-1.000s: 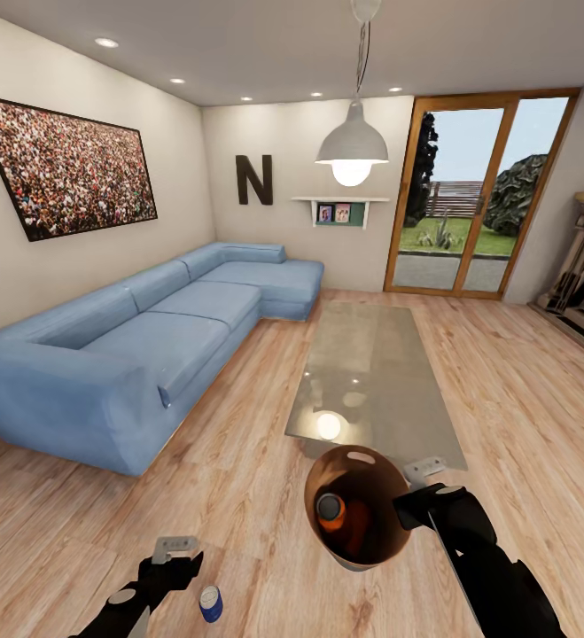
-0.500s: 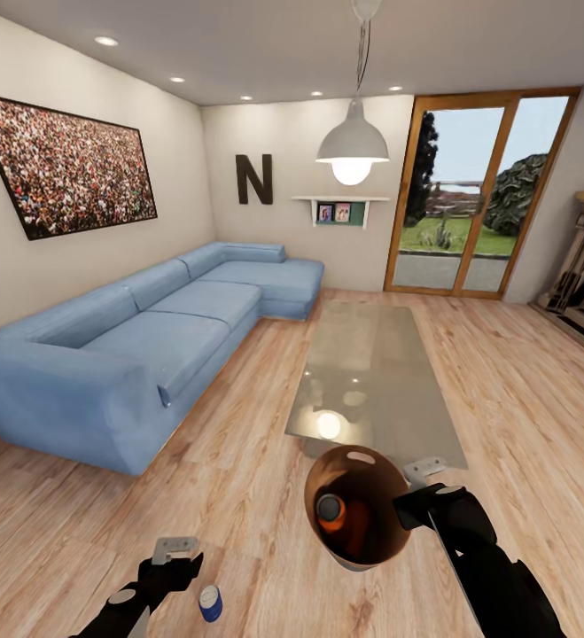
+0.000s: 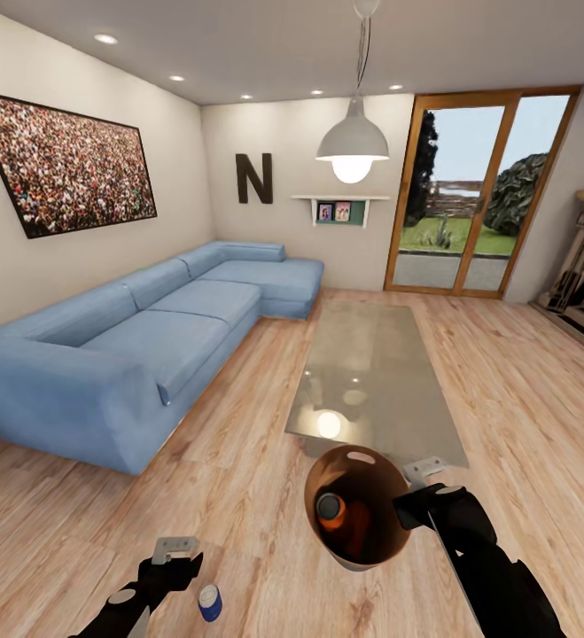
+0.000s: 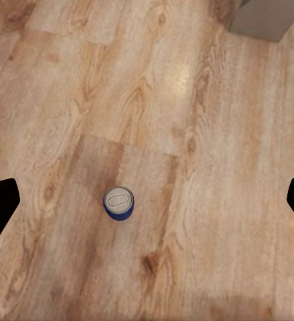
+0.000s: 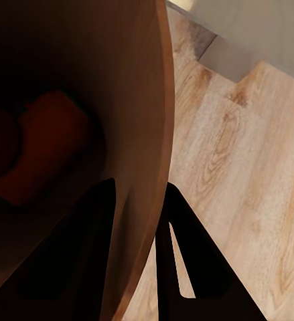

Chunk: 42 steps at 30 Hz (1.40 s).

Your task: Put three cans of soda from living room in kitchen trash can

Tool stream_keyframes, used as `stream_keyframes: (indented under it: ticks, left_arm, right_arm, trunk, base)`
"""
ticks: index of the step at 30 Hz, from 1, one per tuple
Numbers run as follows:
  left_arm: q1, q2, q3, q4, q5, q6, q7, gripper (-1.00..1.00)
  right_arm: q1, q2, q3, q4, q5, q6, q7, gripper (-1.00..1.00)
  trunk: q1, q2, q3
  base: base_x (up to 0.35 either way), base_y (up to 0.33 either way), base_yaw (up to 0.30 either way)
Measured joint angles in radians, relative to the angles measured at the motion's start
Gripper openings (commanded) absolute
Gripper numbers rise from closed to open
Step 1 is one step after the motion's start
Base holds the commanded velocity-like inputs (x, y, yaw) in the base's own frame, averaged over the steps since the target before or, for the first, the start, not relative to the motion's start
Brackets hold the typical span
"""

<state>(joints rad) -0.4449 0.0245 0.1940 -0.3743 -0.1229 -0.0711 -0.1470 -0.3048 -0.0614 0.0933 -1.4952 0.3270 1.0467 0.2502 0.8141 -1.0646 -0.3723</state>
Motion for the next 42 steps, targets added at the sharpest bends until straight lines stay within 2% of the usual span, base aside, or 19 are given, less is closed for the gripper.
stream_keyframes:
  ticks: [17,42]
  left_arm:
    - [0.000,0.000,-0.001,0.000,0.000,0.002,0.000,1.00]
    - [0.000,0.001,-0.002,0.000,0.000,0.001,0.000,1.00]
  right_arm:
    - [0.000,0.000,0.000,0.000,0.001,0.000,0.000,-1.00]
    - [0.000,0.000,0.001,0.000,0.002,0.000,0.000,-1.00]
  trunk:
    - [0.065,-0.119,-0.055]
    - [0.161,-0.294,-0.171]
  base:
    - [0.000,0.000,0.000]
    - [0.000,0.000,0.000]
